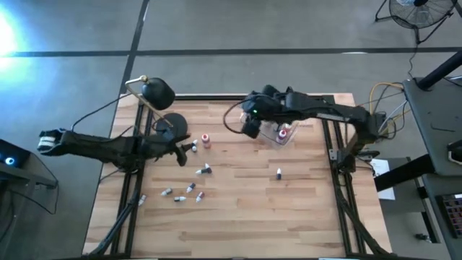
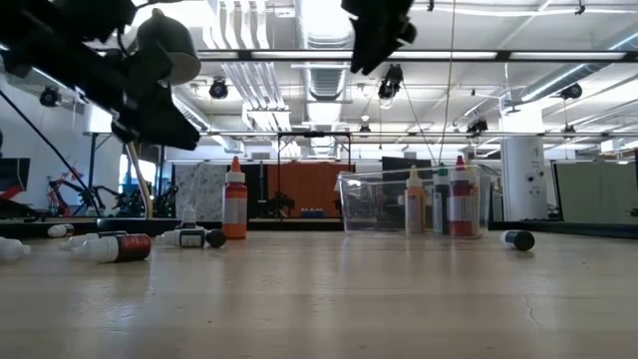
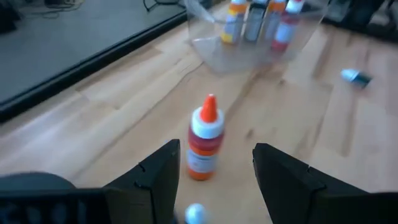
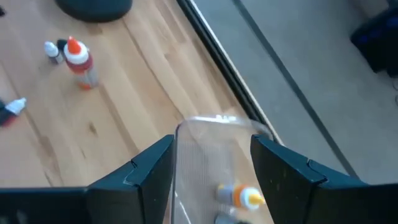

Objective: Pick & Place food coloring
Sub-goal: Put the large orange food coloring bottle into the transparent bin

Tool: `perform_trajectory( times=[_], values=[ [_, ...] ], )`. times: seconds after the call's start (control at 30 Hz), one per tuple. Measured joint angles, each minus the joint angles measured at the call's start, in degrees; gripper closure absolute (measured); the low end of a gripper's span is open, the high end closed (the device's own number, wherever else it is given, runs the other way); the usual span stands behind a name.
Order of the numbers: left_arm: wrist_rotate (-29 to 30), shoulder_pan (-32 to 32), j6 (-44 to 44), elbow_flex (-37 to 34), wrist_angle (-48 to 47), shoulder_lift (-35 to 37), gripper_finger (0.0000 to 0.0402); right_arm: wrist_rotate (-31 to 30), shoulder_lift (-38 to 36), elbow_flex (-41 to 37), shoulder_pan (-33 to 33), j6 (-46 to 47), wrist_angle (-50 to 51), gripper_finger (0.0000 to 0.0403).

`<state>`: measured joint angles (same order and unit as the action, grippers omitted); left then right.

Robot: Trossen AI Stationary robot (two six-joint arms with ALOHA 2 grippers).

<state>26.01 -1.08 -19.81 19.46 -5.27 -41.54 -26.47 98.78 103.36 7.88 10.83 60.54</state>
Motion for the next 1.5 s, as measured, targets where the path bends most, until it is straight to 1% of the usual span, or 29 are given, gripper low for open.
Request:
perform_trajectory(
  times=[0.07, 0.2, 0.33, 0.43, 0.63, 0.73, 0.8, 0.87, 0.93, 1.03, 1.13, 1.3, 1.4, 1.5],
  values=[
    [-1.9, -2.2, 3.8, 0.0, 1.3, -1.6, 0.0225, -1.2, -2.8, -2.8, -0.9, 2.1, -0.1, 0.0202],
    [-3.9, -4.8, 10.6, 0.0, 4.8, -3.8, 0.0225, -4.7, -8.8, -7.6, -2.7, 6.1, -0.3, 0.0202],
    [-9.8, -6.4, 13.6, 0.3, 10.2, -7.4, 0.0225, -7.0, -12.1, -12.2, -4.1, 10.2, -0.3, 0.0202],
    [-10.2, -7.6, 15.1, 1.3, 11.5, -11.5, 0.0225, -7.1, -14.0, -15.0, -4.5, 12.2, -0.7, 0.0202],
    [-10.3, -9.7, 15.6, 4.2, 11.7, -19.6, 0.0225, -7.3, -14.3, -17.7, -4.5, 12.6, -0.9, 0.0202],
    [-12.1, -10.6, 15.7, 5.4, 12.1, -22.9, 0.0225, -7.3, -14.3, -18.3, -4.6, 12.6, -1.3, 0.0202],
    [-13.6, -11.1, 16.8, 6.3, 12.4, -24.7, 0.0225, -7.3, -14.3, -18.8, -4.5, 12.3, -1.3, 0.0202],
    [-13.6, -11.5, 17.4, 7.5, 12.8, -26.7, 0.0225, -7.3, -14.3, -19.2, -4.5, 12.3, -1.2, 0.0202],
    [-13.7, -12.0, 17.4, 8.4, 12.4, -28.2, 0.0225, -7.3, -14.3, -19.4, -4.5, 12.3, -1.2, 0.0202],
    [-15.2, -12.6, 16.9, 9.9, 12.1, -30.0, 0.0227, -7.1, -14.3, -19.5, -4.5, 12.2, -1.2, 0.0202],
    [-15.6, -12.9, 16.8, 11.1, 10.2, -31.5, 0.0246, -7.2, -14.3, -19.5, -4.5, 12.2, -1.2, 0.0202],
    [-15.8, -13.1, 16.6, 12.1, 8.1, -31.5, 0.0306, -7.2, -14.3, -19.5, -4.5, 12.1, -1.1, 0.0202],
    [-15.8, -13.1, 16.0, 13.1, 6.4, -30.8, 0.0310, -7.2, -14.3, -19.6, -4.5, 11.6, -1.0, 0.0202],
    [-15.8, -13.1, 15.4, 16.9, 5.4, -30.4, 0.0310, -8.1, -14.3, -19.6, -4.5, 11.5, -1.0, 0.0202]
  ],
)
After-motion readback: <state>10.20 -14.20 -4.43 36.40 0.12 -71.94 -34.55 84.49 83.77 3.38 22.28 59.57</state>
